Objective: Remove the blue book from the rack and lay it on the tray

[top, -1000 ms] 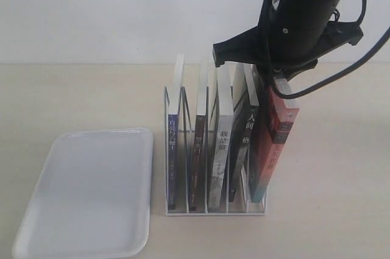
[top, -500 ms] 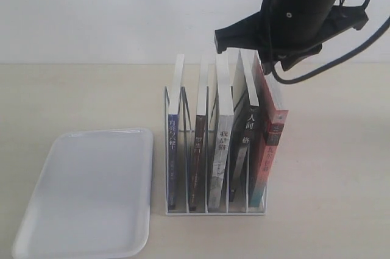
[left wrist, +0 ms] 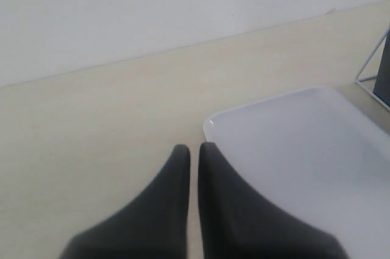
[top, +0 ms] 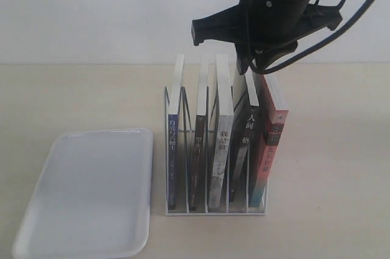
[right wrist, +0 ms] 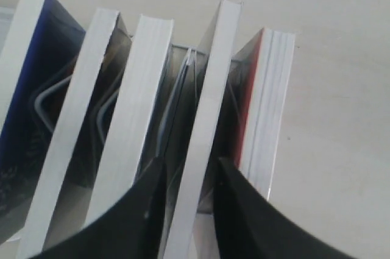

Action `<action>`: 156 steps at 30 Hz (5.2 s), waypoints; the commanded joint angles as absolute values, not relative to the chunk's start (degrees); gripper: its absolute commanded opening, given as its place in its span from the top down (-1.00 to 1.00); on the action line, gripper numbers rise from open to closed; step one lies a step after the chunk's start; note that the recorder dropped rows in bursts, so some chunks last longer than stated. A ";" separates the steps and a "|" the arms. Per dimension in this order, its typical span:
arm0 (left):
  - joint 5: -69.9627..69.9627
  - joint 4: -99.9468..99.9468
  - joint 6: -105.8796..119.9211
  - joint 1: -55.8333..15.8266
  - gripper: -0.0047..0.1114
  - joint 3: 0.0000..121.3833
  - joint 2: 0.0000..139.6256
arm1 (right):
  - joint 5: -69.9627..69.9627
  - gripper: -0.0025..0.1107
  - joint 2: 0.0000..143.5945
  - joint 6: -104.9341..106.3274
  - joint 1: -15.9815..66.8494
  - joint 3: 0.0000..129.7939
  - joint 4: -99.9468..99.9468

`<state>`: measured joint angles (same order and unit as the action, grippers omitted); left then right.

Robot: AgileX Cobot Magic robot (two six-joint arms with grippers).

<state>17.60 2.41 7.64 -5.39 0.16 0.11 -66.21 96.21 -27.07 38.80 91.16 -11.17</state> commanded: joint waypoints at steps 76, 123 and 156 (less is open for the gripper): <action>16.81 1.93 7.06 -5.90 0.84 0.00 0.00 | -62.14 0.48 101.23 -31.98 43.14 91.33 -15.99; 16.81 1.93 7.06 -5.90 0.84 0.00 0.00 | -58.02 0.22 96.72 -31.34 43.29 88.46 -14.58; 16.81 1.93 7.06 -5.90 0.84 0.00 0.00 | -54.22 0.22 96.72 -33.04 43.29 83.36 -15.38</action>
